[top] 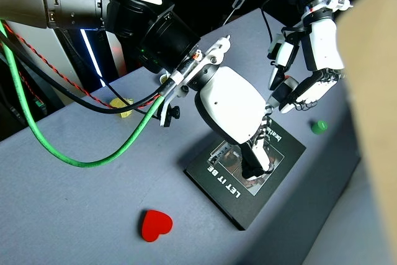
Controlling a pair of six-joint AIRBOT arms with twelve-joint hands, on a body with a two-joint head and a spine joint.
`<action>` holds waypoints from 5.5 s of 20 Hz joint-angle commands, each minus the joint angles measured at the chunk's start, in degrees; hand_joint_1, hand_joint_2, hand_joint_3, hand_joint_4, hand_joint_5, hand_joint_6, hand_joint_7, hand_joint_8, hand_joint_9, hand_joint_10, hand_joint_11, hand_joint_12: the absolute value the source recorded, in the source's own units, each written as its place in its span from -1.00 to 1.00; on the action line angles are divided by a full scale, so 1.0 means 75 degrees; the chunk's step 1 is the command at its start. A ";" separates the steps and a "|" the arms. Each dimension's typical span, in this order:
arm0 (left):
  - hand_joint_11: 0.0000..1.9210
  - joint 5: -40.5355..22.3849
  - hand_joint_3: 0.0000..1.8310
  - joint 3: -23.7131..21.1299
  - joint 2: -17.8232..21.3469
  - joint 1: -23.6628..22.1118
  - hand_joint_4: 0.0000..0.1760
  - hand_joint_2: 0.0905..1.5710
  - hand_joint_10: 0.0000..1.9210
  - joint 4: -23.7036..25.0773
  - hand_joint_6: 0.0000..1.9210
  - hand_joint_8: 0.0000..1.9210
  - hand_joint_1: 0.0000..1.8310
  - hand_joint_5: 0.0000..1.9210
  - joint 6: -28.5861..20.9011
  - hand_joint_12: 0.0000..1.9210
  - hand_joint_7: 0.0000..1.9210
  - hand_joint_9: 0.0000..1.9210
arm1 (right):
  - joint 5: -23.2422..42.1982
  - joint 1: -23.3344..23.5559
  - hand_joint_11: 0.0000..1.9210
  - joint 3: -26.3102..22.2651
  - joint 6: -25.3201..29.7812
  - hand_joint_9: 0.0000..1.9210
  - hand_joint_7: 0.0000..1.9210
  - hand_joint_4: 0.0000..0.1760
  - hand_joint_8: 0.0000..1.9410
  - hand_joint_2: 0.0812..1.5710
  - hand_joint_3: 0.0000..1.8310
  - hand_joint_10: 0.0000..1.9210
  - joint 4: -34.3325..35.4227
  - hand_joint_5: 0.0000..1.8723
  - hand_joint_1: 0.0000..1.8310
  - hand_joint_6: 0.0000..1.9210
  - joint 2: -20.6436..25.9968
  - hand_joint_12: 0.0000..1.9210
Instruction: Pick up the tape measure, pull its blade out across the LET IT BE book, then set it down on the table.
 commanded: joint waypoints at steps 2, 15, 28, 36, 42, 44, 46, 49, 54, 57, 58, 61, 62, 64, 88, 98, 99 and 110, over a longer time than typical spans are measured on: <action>0.22 -0.0879 -1.00 -0.0005 0.0005 -0.0057 -1.00 0.27 0.09 -0.0040 -0.98 -0.28 0.53 0.39 -0.0052 -0.11 0.20 0.14 | -0.0062 0.0001 -0.62 -0.0015 -0.0033 -0.18 -0.14 -1.00 -0.98 0.39 -1.00 -0.98 -0.0619 -0.13 0.03 -0.99 0.0048 0.12; 0.21 -0.0903 -1.00 -0.0024 0.0009 -0.0050 -1.00 0.27 0.10 -0.0040 -0.98 -0.30 0.53 0.38 -0.0051 -0.10 0.22 0.13 | -0.0062 -0.0012 -0.60 -0.0015 -0.0032 -0.14 -0.10 -1.00 -0.98 0.40 -1.00 -0.97 -0.0676 -0.07 0.04 -0.97 0.0052 0.13; 0.23 -0.0983 -1.00 -0.0011 0.0013 -0.0013 -1.00 0.28 0.12 -0.0043 -0.94 -0.20 0.53 0.38 -0.0099 -0.11 0.15 0.13 | -0.0044 -0.0004 -0.34 -0.0015 -0.0032 0.14 -0.04 -0.75 0.05 0.45 -0.99 -0.85 -0.0676 -0.07 0.29 0.24 0.0060 0.28; 0.23 -0.0983 -1.00 -0.0017 0.0013 -0.0015 -1.00 0.28 0.14 -0.0061 -0.94 -0.17 0.53 0.38 -0.0111 -0.11 0.14 0.12 | -0.0041 -0.0022 -0.30 -0.0017 -0.0053 0.02 -0.05 -0.68 0.13 0.47 -1.00 -0.48 -0.0679 -0.10 0.29 0.26 0.0106 0.34; 0.24 -0.0993 -1.00 -0.0025 0.0013 -0.0001 -1.00 0.28 0.15 -0.0113 -0.95 -0.16 0.53 0.39 -0.0109 -0.11 0.13 0.12 | -0.0029 -0.0076 -0.30 -0.0055 -0.0288 -0.01 -0.05 -0.68 0.14 0.46 -1.00 -0.40 -0.0378 -0.11 0.29 0.26 0.0475 0.35; 0.25 -0.1001 -1.00 -0.0025 0.0015 0.0010 -1.00 0.28 0.16 -0.0113 -0.95 -0.14 0.53 0.39 -0.0109 -0.10 0.13 0.11 | 0.0036 -0.0090 -0.31 -0.0111 -0.0360 -0.02 -0.05 -0.70 0.14 0.47 -1.00 -0.39 -0.0371 -0.11 0.29 0.25 0.0660 0.35; 0.24 -0.1017 -1.00 -0.0026 0.0016 0.0011 -1.00 0.28 0.16 -0.0113 -0.96 -0.13 0.53 0.40 -0.0106 -0.11 0.11 0.11 | 0.0135 -0.0106 -0.31 -0.0142 -0.0408 -0.02 -0.05 -0.71 0.14 0.47 -1.00 -0.39 -0.0342 -0.11 0.29 0.25 0.0839 0.35; 0.23 -0.1042 -1.00 -0.0027 0.0023 0.0011 -1.00 0.29 0.19 -0.0114 -0.96 -0.13 0.53 0.40 -0.0106 -0.11 0.12 0.09 | 0.0342 -0.0105 -0.31 -0.0159 -0.0519 -0.03 -0.05 -0.70 0.15 0.47 -1.00 -0.39 -0.0239 -0.11 0.29 0.25 0.1158 0.35; 0.25 -0.1063 -1.00 -0.0021 0.0029 0.0012 -1.00 0.29 0.16 -0.0117 -0.97 -0.12 0.53 0.40 -0.0121 -0.10 0.10 0.11 | 0.0467 -0.0117 -0.32 -0.0161 -0.0691 -0.03 -0.05 -0.71 0.16 0.47 -1.00 -0.38 -0.0239 -0.11 0.29 0.25 0.1406 0.34; 0.24 -0.1076 -1.00 -0.0014 0.0029 0.0009 -1.00 0.29 0.17 -0.0118 -0.97 -0.12 0.53 0.40 -0.0133 -0.10 0.11 0.11 | 0.0614 -0.0135 -0.32 -0.0160 -0.0782 -0.03 -0.05 -0.69 0.15 0.47 -1.00 -0.38 -0.0240 -0.11 0.29 0.26 0.1592 0.35; 0.24 -0.1082 -1.00 -0.0013 0.0029 0.0009 -1.00 0.29 0.17 -0.0118 -0.97 -0.14 0.53 0.39 -0.0142 -0.10 0.12 0.10 | 0.0668 -0.0166 -0.32 -0.0160 -0.0833 -0.03 -0.05 -0.70 0.16 0.47 -1.00 -0.38 -0.0285 -0.11 0.29 0.25 0.1658 0.35; 0.23 -0.1114 -1.00 -0.0011 0.0039 0.0035 -1.00 0.29 0.18 -0.0147 -0.98 -0.15 0.53 0.39 -0.0144 -0.10 0.14 0.10 | 0.0795 -0.0245 -0.32 -0.0159 -0.0845 -0.05 -0.06 -0.65 0.17 0.47 -1.00 -0.38 -0.0549 -0.10 0.29 0.24 0.1834 0.35; 0.23 -0.1116 -1.00 -0.0008 0.0042 0.0050 -1.00 0.29 0.18 -0.0155 -0.98 -0.15 0.53 0.39 -0.0144 -0.10 0.14 0.10 | 0.0845 -0.0247 -0.32 -0.0157 -0.0849 -0.05 -0.06 -0.65 0.17 0.47 -1.00 -0.38 -0.0611 -0.10 0.29 0.24 0.1895 0.35; 0.23 -0.1116 -1.00 -0.0009 0.0042 0.0051 -1.00 0.29 0.17 -0.0157 -0.98 -0.16 0.53 0.39 -0.0144 -0.10 0.14 0.10 | 0.0919 -0.0252 -0.32 -0.0137 -0.0849 -0.05 -0.06 -0.65 0.17 0.47 -1.00 -0.37 -0.0757 -0.10 0.29 0.25 0.1992 0.34; 0.22 -0.1136 -1.00 -0.0093 0.0063 0.0069 -1.00 0.28 0.16 -0.0206 -0.97 -0.17 0.53 0.39 -0.0126 -0.10 0.14 0.10 | 0.1549 -0.0307 -0.32 0.0185 -0.1000 -0.16 -0.05 -1.00 0.12 0.46 -1.00 0.25 -0.1194 -0.10 0.44 0.21 0.2696 0.35; 0.24 -0.1137 -1.00 -0.0072 0.0083 0.0090 -1.00 0.29 0.18 -0.0208 -0.98 -0.15 0.53 0.39 -0.0134 -0.10 0.13 0.10 | 0.1566 -0.0268 -0.58 0.0378 -0.1049 -0.29 -0.25 -1.00 -0.68 0.46 -1.00 -0.61 -0.1202 -0.29 -0.02 -0.32 0.2706 0.19; 0.23 -0.1137 -1.00 -0.0066 0.0083 0.0098 -1.00 0.29 0.19 -0.0208 -0.98 -0.11 0.53 0.40 -0.0141 -0.10 0.11 0.10 | 0.1566 -0.0269 -0.81 0.0378 -0.1049 -0.43 -0.37 -1.00 -0.97 0.36 -1.00 -0.92 -0.1202 -0.37 -0.21 -0.89 0.2706 0.10; 0.24 -0.1267 -1.00 0.0361 0.0032 0.0622 -1.00 0.29 0.17 -0.0208 -0.98 -0.13 0.53 0.38 -0.0525 -0.09 0.12 0.11 | 0.1588 -0.0323 -1.00 -0.0015 -0.1089 -1.00 -1.00 -1.00 -1.00 0.13 -1.00 -1.00 -0.1202 -1.00 -1.00 -1.00 0.2733 -0.92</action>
